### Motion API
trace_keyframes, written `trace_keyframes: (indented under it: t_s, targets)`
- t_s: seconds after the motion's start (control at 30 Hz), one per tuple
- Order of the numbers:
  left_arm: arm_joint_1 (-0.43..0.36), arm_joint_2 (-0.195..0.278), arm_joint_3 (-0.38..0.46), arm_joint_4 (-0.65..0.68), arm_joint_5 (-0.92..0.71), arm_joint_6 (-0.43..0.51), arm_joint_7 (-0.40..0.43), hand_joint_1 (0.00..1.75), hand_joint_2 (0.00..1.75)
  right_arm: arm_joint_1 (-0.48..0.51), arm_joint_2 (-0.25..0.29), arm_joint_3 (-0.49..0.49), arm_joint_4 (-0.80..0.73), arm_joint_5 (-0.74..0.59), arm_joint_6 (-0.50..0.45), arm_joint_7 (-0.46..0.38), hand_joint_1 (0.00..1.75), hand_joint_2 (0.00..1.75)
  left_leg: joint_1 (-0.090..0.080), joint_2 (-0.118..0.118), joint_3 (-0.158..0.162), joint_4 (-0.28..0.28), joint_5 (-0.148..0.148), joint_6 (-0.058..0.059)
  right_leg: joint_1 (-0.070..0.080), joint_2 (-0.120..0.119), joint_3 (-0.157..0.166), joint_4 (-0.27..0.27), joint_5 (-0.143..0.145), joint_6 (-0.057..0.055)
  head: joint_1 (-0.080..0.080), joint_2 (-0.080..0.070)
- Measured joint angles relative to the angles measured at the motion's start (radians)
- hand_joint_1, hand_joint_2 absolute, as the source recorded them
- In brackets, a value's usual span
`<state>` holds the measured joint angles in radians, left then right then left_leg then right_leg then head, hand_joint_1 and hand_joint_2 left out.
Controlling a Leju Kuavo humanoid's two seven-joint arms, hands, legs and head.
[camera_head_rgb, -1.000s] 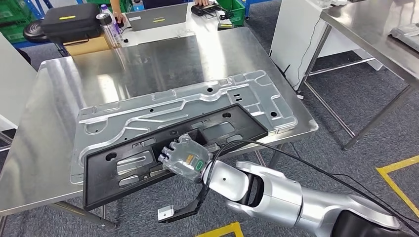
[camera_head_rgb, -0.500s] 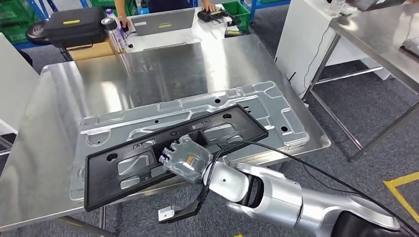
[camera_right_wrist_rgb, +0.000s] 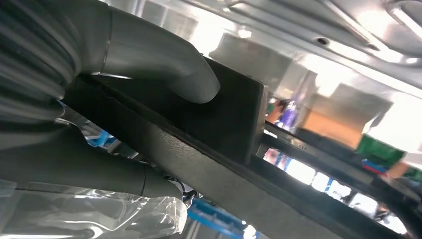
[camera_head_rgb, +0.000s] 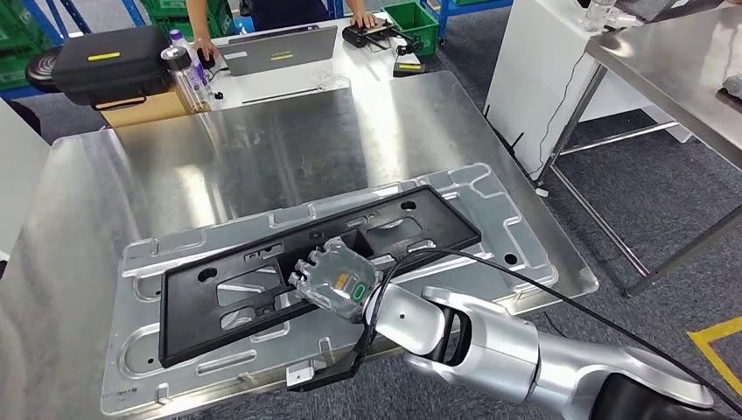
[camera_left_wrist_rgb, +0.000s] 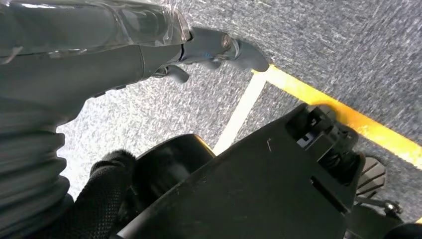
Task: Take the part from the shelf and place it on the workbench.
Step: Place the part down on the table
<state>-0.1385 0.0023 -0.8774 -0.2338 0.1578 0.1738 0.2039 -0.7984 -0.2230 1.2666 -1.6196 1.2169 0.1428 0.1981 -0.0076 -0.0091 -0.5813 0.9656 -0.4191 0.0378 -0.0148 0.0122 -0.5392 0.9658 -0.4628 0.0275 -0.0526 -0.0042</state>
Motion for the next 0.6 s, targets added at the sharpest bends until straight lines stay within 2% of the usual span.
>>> trace_keyframes:
  t_s: [0.1,0.13,0.17,0.2,0.27,0.3,0.33,0.37,0.4,0.43,0.47,0.5,0.6]
  targets:
    - [-0.003,-0.001,0.000,0.000,0.000,0.000,0.000,0.00,1.75,-0.003,-0.002,-0.003,-0.001,-0.001,0.000,0.003,1.75,1.75,-0.001,-0.001,0.022,-0.016,-0.005,0.022,0.003,-0.001,0.014,0.002,-0.007,0.015,0.000,0.000]
    - [-0.003,-0.001,0.000,0.000,-0.001,0.000,0.000,0.00,1.75,-0.005,-0.002,-0.006,-0.002,-0.001,0.000,0.004,1.75,1.75,0.001,-0.002,0.039,-0.022,-0.009,0.029,0.004,-0.003,0.012,0.021,-0.014,0.019,0.001,0.000]
    - [-0.003,-0.001,0.000,0.000,-0.002,0.000,0.000,0.00,1.75,-0.007,-0.003,-0.008,-0.002,-0.001,0.000,0.005,1.75,1.75,0.002,-0.002,0.056,-0.028,-0.014,0.034,0.005,-0.004,-0.005,0.062,-0.027,0.022,0.002,0.000]
    - [-0.001,-0.001,-0.001,0.000,-0.003,0.000,0.001,0.00,1.75,-0.009,-0.004,-0.009,-0.002,-0.001,0.000,0.007,1.75,1.75,0.002,-0.002,0.072,-0.033,-0.021,0.040,0.006,-0.006,-0.039,0.123,-0.046,0.023,0.003,0.000]
    - [0.001,-0.001,-0.002,0.000,-0.003,0.000,0.001,0.00,1.75,-0.009,-0.006,-0.010,-0.001,-0.001,0.000,0.009,1.75,1.75,-0.002,-0.003,0.092,-0.035,-0.037,0.050,0.006,-0.007,-0.132,0.255,-0.084,0.024,0.004,0.000]
    - [0.001,-0.001,-0.002,0.000,-0.003,0.000,0.001,0.00,1.75,-0.006,-0.008,-0.010,-0.001,-0.001,0.000,0.010,1.75,1.75,-0.004,-0.004,0.102,-0.035,-0.047,0.052,0.006,-0.006,-0.168,0.286,-0.085,0.022,0.004,0.000]
    - [0.002,-0.001,-0.003,0.000,-0.004,0.000,0.002,0.00,1.75,-0.004,-0.008,-0.010,-0.001,-0.002,0.000,0.010,1.75,1.75,-0.006,-0.006,0.114,-0.035,-0.057,0.052,0.007,-0.006,-0.185,0.278,-0.065,0.019,0.004,0.000]
    - [0.003,-0.001,-0.004,0.000,-0.004,0.000,0.002,0.00,1.75,-0.002,-0.009,-0.011,-0.001,-0.002,0.000,0.010,1.75,1.75,-0.008,-0.007,0.129,-0.035,-0.068,0.052,0.008,-0.006,-0.183,0.232,-0.024,0.015,0.005,0.000]
    - [0.005,-0.001,-0.005,0.000,-0.005,0.000,0.002,0.00,1.75,-0.002,-0.009,-0.011,-0.001,-0.002,-0.001,0.011,1.75,1.75,-0.009,-0.009,0.141,-0.036,-0.080,0.051,0.011,-0.007,-0.167,0.161,0.034,0.008,0.005,0.000]
    - [0.005,-0.001,-0.006,0.000,-0.007,0.000,0.002,0.00,1.75,-0.002,-0.010,-0.011,-0.001,-0.002,-0.001,0.011,1.75,1.75,-0.011,-0.009,0.154,-0.035,-0.092,0.048,0.015,-0.007,-0.152,0.094,0.079,0.002,0.003,0.000]
    - [0.005,-0.001,-0.007,0.000,-0.009,0.000,0.002,0.00,1.75,-0.002,-0.011,-0.011,0.000,-0.001,-0.001,0.012,1.75,1.75,-0.012,-0.009,0.159,-0.035,-0.101,0.045,0.018,-0.006,-0.139,0.043,0.108,-0.004,0.002,0.000]
    - [0.006,-0.001,-0.007,0.000,-0.012,0.000,0.002,0.00,1.75,-0.001,-0.011,-0.011,0.000,-0.001,-0.002,0.012,1.75,1.75,-0.013,-0.009,0.160,-0.034,-0.108,0.042,0.022,-0.005,-0.135,0.016,0.123,-0.008,0.001,0.000]
    - [0.004,0.000,-0.008,0.000,-0.012,0.002,-0.011,0.00,1.75,0.000,-0.014,-0.012,0.001,-0.002,-0.003,0.014,1.75,1.75,-0.015,-0.009,0.152,-0.020,-0.113,0.031,0.019,-0.003,-0.133,0.006,0.116,-0.014,0.002,0.000]
